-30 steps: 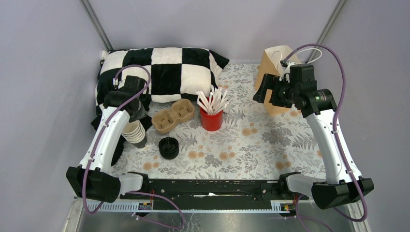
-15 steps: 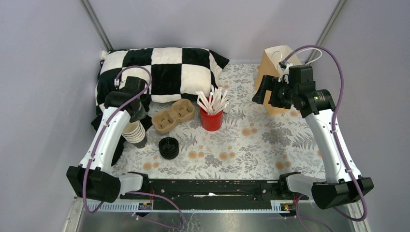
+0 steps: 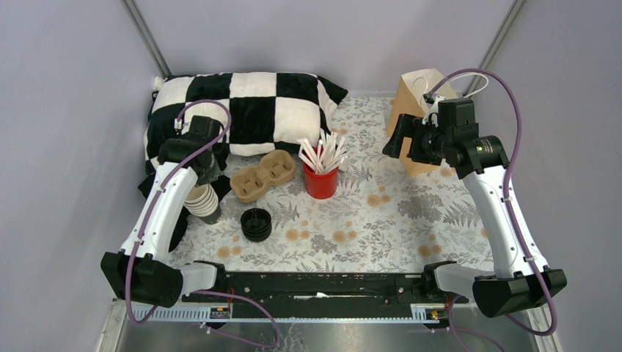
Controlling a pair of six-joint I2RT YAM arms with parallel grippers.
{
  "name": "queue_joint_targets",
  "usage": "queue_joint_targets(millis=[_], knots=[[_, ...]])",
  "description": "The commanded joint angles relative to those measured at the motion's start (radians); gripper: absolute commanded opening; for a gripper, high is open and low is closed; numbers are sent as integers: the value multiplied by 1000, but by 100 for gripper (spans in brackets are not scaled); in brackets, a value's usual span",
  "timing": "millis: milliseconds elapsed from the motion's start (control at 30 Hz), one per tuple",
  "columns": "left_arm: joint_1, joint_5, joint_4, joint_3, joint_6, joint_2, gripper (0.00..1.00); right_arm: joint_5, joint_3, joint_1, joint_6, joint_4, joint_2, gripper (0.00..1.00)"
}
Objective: Pack the takeout coffee
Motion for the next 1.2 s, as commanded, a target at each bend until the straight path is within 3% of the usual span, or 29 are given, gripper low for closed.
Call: queue_joint_targets(millis=[0,333,800,1033,1167], knots=[[6,-37,-18,56,17,-13,0,-13,2,8,-13,29,-5,100],[-16,-56,-94,152,-21,13,0,-25,-1,9,-10,32,-3,100],[-31,-104,-277,451,14,42,0,-31,10,15,-4,29,10,100],[-30,23,-272,567,99,3,0,-38,23,17,6,25,26,100],[-48,239,-164,599,182,-19,0,-40,27,17,14,25,31,100]])
